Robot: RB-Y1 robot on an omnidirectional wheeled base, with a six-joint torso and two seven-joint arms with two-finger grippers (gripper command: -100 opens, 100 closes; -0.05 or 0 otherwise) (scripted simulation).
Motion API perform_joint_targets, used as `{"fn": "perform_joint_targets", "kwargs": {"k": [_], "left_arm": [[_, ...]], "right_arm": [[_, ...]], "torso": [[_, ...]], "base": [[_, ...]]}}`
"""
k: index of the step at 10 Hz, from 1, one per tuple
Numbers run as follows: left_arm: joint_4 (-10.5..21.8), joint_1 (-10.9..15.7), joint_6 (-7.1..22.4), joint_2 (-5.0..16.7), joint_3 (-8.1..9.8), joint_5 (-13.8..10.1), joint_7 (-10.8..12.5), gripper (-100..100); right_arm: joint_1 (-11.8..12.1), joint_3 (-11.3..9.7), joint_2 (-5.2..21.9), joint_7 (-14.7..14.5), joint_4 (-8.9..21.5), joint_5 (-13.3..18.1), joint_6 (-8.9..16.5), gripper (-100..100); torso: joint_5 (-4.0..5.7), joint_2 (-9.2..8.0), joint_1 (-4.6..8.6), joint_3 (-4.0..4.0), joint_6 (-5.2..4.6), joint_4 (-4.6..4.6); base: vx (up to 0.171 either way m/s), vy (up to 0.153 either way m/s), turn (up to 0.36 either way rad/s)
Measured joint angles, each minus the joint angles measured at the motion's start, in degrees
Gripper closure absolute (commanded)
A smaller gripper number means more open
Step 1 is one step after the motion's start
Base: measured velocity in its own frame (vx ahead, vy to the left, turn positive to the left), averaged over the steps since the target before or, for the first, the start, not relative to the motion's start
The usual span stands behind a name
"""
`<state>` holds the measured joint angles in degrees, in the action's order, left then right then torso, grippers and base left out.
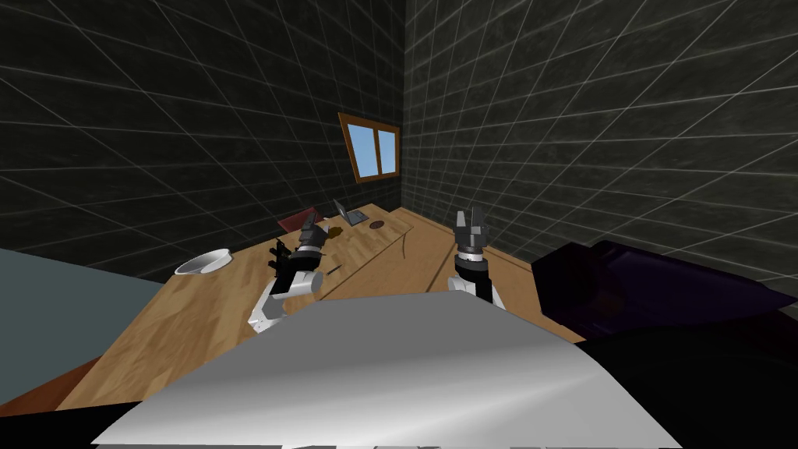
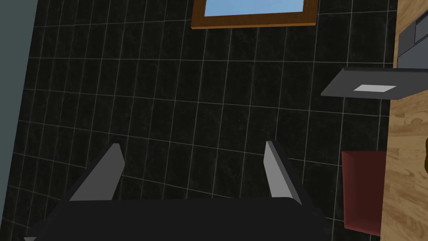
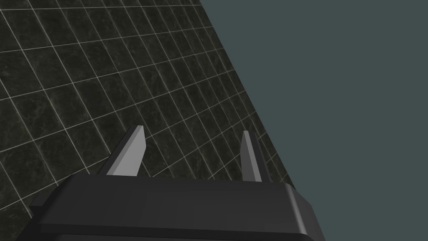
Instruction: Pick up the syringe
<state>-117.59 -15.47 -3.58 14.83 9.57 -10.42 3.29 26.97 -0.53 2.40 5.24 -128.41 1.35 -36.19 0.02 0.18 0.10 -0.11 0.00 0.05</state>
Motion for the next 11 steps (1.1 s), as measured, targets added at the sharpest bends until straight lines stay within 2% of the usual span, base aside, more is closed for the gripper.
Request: {"fn": "perform_joint_targets", "kwargs": {"k": [2, 5, 8, 10, 11], "left_arm": [[2.2, 0.4, 2.3, 1.4, 0.83, -1.4, 0.9, -100], [4.7, 2.6, 7.9, 2.5, 1.94, -2.9, 1.8, -100], [7.8, 3.7, 13.1, 4.8, 3.23, -5.4, 3.4, -100], [11.5, 5.7, 16.2, 5.7, 3.6, -6.4, 4.1, -100], [11.6, 5.6, 18.0, 5.5, 3.78, -6.6, 4.3, -100]], "right_arm": [[0.0, 0.0, 0.0, 0.0, 0.0, 0.0, 0.0, 0], [0.0, 0.0, 0.0, 0.0, 0.0, 0.0, 0.0, 0], [0.0, 0.0, 0.0, 0.0, 0.0, 0.0, 0.0, 0], [0.0, 0.0, 0.0, 0.0, 0.0, 0.0, 0.0, 0], [0.0, 0.0, 0.0, 0.0, 0.0, 0.0, 0.0, 0]], "torso": [[0.0, -0.02, -0.02, 0.01, 0.01, 0.0], [0.0, -0.03, -0.02, 0.01, 0.01, 0.0], [0.0, -0.02, -0.05, 0.01, 0.0, -0.01], [-0.01, -0.02, -0.07, 0.01, 0.01, 0.0], [-0.01, -0.05, -0.06, 0.03, 0.02, -0.01]], "base": [[0.039, -0.027, -0.008], [0.039, -0.026, -0.012], [0.038, -0.019, -0.01], [0.037, -0.013, -0.015], [0.04, -0.018, -0.016]]}}
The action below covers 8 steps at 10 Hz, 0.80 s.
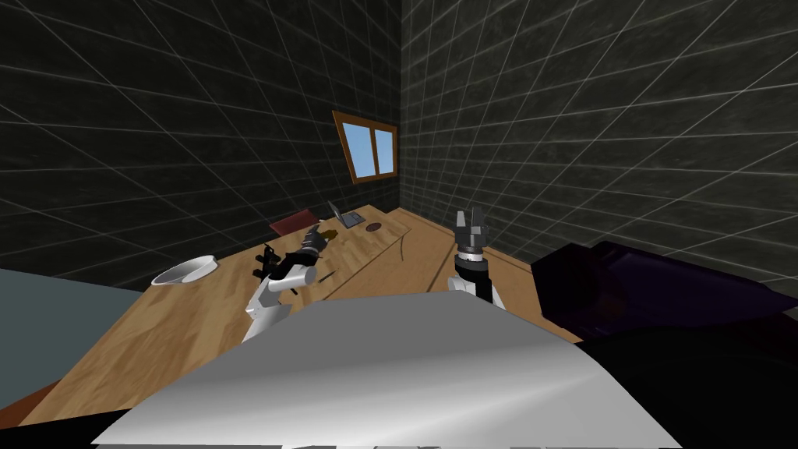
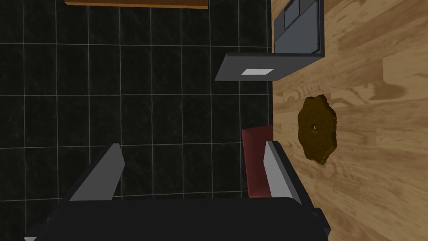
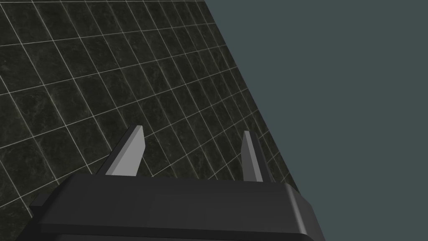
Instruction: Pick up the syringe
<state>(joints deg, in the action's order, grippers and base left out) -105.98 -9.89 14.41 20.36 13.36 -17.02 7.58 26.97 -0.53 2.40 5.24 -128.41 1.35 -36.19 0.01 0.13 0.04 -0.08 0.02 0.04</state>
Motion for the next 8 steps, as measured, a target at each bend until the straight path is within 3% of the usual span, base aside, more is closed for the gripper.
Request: {"fn": "perform_joint_targets", "kwargs": {"k": [8], "left_arm": [[9.1, 3.8, 13.9, 3.4, 1.41, -4.5, 3.3, -100]], "right_arm": [[0.0, 0.0, 0.0, 0.0, 0.0, 0.0, 0.0, 0]], "torso": [[-0.01, -0.05, -0.04, 0.03, 0.01, -0.01]], "base": [[0.029, -0.008, -0.017]]}}
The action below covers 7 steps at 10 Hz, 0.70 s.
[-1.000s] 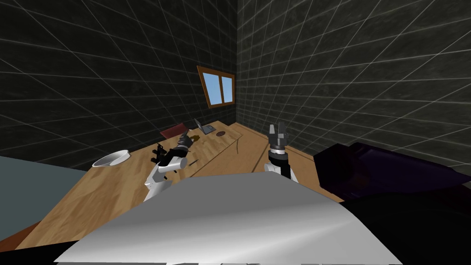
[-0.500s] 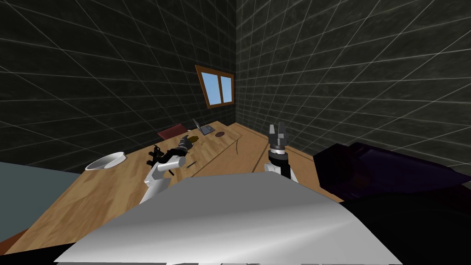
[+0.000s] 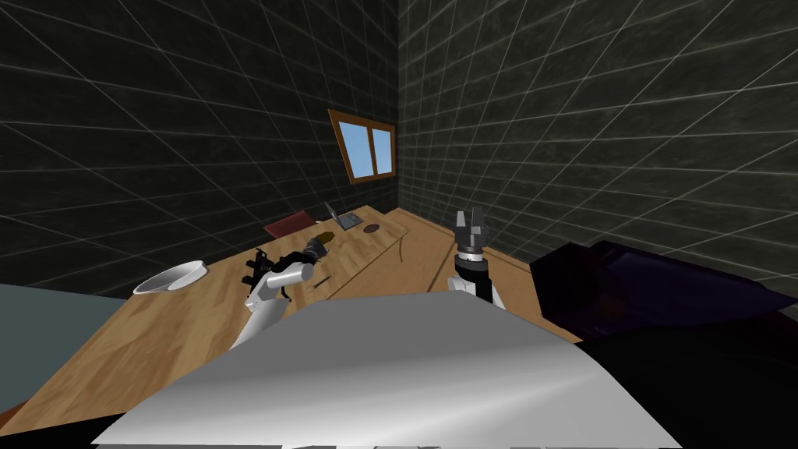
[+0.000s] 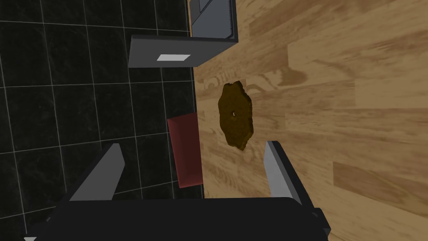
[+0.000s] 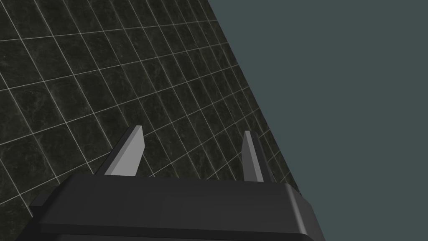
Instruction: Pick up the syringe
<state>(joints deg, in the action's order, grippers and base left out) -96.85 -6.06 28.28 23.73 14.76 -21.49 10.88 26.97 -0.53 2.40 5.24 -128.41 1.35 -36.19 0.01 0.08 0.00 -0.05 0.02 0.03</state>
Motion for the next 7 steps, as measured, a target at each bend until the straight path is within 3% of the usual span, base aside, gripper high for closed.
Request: {"fn": "perform_joint_targets", "kwargs": {"k": [3, 7], "left_arm": [[5.3, 2.0, 4.1, 1.8, -0.02, -2.4, 1.1, -100], [8.5, 2.9, 10.6, 2.3, 0.08, -3.4, 3.0, -100]], "right_arm": [[0.0, 0.0, 0.0, 0.0, 0.0, 0.0, 0.0, 0], [0.0, 0.0, 0.0, 0.0, 0.0, 0.0, 0.0, 0]], "torso": [[0.0, 0.0, -0.01, 0.0, -0.01, 0.0], [0.0, -0.04, -0.02, 0.02, 0.0, -0.01]], "base": [[0.021, 0.0, -0.016], [0.017, 0.004, -0.02]]}}
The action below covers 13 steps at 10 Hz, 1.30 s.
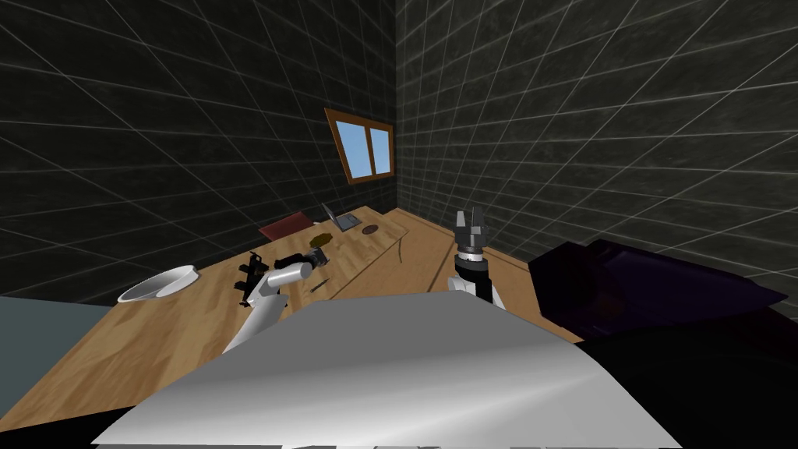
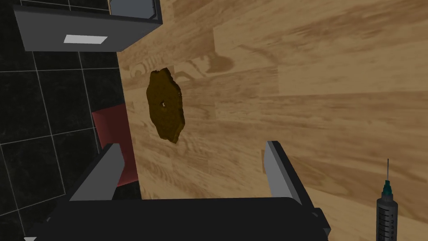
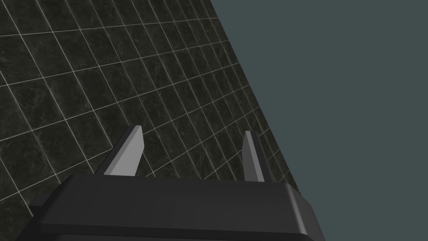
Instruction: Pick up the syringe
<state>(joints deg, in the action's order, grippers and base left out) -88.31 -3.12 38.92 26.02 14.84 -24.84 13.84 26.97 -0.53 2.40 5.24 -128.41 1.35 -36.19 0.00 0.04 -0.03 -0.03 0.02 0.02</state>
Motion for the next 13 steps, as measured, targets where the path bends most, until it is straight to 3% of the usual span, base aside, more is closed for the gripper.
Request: {"fn": "perform_joint_targets", "kwargs": {"k": [2, 6, 13], "left_arm": [[1.3, 0.7, 4.1, 0.5, 0.0, -0.5, 1.1, -100], [5.0, 1.6, 8.2, 1.3, -0.31, -1.9, 2.0, -100], [15.1, 4.7, 18.9, 3.3, -1.59, -5.0, 5.1, -100]], "right_arm": [[0.0, 0.0, 0.0, 0.0, 0.0, 0.0, 0.0, 0], [0.0, 0.0, 0.0, 0.0, 0.0, 0.0, 0.0, 0], [0.0, 0.0, 0.0, 0.0, 0.0, 0.0, 0.0, 0]], "torso": [[0.0, 0.0, -0.01, 0.0, -0.01, 0.0], [0.0, -0.02, -0.01, 0.01, 0.0, 0.0], [-0.01, -0.01, -0.06, 0.01, 0.01, 0.0]], "base": [[0.015, 0.009, -0.022], [0.01, 0.008, -0.015], [0.017, 0.025, -0.028]]}}
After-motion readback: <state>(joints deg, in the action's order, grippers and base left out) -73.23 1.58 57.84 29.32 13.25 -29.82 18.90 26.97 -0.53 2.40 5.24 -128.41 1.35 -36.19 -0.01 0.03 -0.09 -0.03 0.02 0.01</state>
